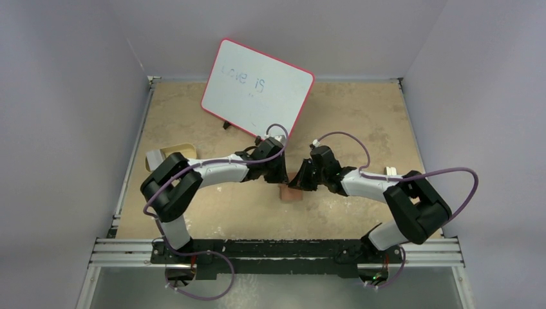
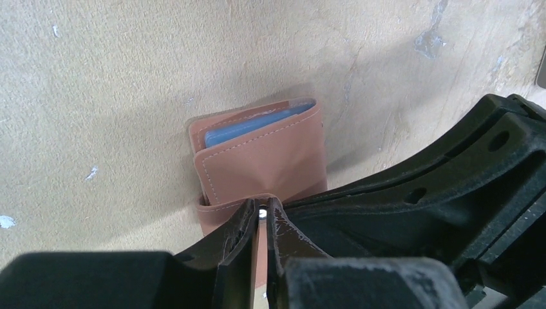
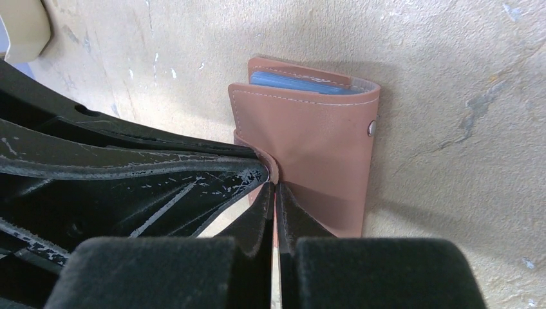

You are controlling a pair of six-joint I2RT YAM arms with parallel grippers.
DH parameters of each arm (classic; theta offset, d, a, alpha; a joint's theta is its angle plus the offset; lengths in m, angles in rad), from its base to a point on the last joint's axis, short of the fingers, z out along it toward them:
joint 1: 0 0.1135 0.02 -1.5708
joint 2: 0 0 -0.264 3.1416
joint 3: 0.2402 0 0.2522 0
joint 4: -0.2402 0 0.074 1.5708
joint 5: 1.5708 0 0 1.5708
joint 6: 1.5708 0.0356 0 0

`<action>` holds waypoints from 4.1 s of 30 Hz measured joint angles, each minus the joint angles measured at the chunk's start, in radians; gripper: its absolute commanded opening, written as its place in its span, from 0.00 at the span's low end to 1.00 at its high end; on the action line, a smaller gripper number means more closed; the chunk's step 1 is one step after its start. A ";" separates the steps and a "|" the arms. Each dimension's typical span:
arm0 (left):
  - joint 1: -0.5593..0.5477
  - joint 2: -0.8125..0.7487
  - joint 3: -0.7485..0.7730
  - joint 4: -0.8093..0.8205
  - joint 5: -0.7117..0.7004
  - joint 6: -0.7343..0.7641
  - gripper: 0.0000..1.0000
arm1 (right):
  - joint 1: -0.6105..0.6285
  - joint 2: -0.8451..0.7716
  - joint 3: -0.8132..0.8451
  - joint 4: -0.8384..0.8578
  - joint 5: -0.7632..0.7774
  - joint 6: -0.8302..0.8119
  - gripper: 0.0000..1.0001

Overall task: Put the credit cards into the card holder
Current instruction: Close the card holder at the center of the board.

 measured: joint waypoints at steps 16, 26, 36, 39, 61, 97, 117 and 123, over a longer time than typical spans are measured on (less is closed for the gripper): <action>-0.028 -0.003 0.014 -0.026 -0.061 0.008 0.14 | 0.000 -0.006 -0.005 0.006 0.001 -0.007 0.00; -0.010 0.013 0.070 -0.080 -0.088 0.024 0.14 | 0.000 -0.049 0.008 -0.037 -0.004 -0.023 0.00; -0.005 0.027 0.073 -0.094 -0.094 0.026 0.13 | 0.000 -0.047 0.000 -0.036 -0.006 -0.011 0.00; -0.005 0.027 0.073 -0.095 -0.094 0.027 0.13 | 0.000 -0.047 -0.007 -0.035 -0.005 -0.005 0.00; -0.009 0.005 0.072 -0.119 -0.097 0.042 0.10 | 0.000 -0.034 -0.026 -0.014 -0.006 0.012 0.00; -0.039 -0.005 0.014 -0.060 -0.026 0.042 0.00 | 0.000 -0.020 -0.026 -0.001 -0.014 0.018 0.00; -0.058 0.061 0.149 -0.231 -0.069 0.076 0.00 | -0.007 -0.008 -0.026 0.011 -0.030 0.018 0.00; -0.060 0.089 0.201 -0.293 -0.082 0.089 0.00 | -0.014 0.005 -0.026 0.033 -0.044 0.018 0.00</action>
